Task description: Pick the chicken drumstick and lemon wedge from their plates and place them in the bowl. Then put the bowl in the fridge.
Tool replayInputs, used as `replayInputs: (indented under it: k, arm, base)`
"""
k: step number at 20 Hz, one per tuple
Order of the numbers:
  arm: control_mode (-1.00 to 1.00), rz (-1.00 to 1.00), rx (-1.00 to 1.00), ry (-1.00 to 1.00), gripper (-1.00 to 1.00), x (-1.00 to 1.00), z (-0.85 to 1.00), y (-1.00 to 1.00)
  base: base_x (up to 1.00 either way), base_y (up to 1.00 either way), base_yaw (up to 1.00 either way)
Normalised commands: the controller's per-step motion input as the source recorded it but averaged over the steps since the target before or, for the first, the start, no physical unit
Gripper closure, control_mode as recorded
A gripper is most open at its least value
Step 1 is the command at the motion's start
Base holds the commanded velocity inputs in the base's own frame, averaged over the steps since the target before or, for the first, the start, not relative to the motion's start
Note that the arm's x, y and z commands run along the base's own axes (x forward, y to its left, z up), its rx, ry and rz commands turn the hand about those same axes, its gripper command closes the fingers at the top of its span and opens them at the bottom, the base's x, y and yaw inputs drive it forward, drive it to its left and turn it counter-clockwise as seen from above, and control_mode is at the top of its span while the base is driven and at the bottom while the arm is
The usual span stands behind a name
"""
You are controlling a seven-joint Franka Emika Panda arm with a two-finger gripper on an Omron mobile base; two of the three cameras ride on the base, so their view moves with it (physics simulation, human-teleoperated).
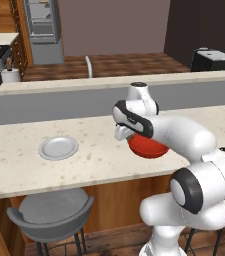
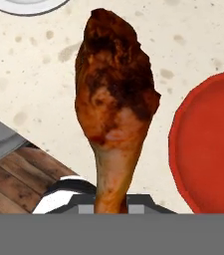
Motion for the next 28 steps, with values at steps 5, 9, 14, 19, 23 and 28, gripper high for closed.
replayInputs:
  k: [5, 9, 14, 19, 23, 28]
  arm:
    - [-1.0, 0.03, 0.0, 0.0, 1.0, -0.13, 0.0, -0.76]
    - [-1.0, 0.0, 0.0, 0.04, 1.0, -0.06, 0.0, -0.74]
    - [-1.0, 0.0, 0.0, 0.04, 1.0, 0.0, 0.0, -0.67]
    - [-1.0, 0.06, 0.04, 0.02, 1.0, 0.16, -0.13, -0.38]
    - [-1.0, 0.07, 0.05, 0.05, 1.0, 0.4, -0.22, -0.07]
    - [-1.0, 0.01, 0.04, 0.11, 1.0, 0.42, -0.3, 0.0]
  base:
    - [0.0, 0.0, 0.0]
    - [0.0, 0.0, 0.0]
    - [0.0, 0.0, 0.0]
    - [0.0, 0.0, 0.0]
    - [0.0, 0.0, 0.0]
    - [0.0, 0.0, 0.0]
